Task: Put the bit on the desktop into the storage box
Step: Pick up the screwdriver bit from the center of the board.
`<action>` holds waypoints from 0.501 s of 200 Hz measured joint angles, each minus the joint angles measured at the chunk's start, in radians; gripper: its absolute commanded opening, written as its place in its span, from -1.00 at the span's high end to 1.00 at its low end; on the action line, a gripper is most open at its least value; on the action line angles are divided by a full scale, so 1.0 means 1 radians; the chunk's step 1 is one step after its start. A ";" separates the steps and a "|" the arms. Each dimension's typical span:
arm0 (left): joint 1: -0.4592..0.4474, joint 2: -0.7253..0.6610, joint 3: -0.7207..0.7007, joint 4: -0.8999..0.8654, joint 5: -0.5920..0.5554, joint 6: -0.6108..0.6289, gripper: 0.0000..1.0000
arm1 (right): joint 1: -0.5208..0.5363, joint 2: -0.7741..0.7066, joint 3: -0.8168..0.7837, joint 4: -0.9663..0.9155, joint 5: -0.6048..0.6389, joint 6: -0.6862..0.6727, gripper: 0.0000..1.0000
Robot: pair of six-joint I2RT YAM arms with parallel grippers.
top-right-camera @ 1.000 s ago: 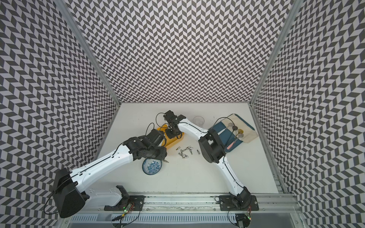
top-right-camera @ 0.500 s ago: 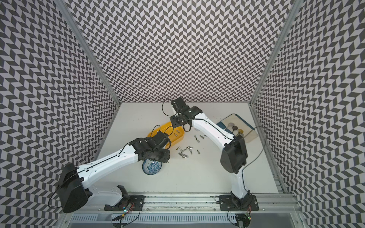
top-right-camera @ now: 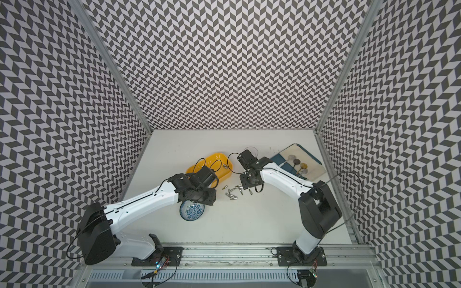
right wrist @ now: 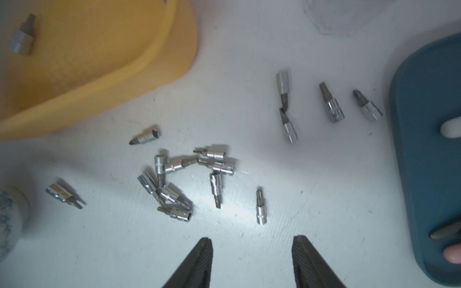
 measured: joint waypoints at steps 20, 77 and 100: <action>0.000 0.001 0.000 0.002 0.000 0.002 0.03 | 0.000 -0.038 -0.037 0.013 -0.002 0.015 -0.13; 0.000 0.007 0.000 0.005 0.000 0.003 0.04 | 0.000 -0.042 -0.135 0.086 -0.029 0.029 -0.05; 0.000 0.018 0.000 0.005 0.000 0.003 0.04 | 0.000 -0.021 -0.145 0.121 -0.037 0.029 -0.03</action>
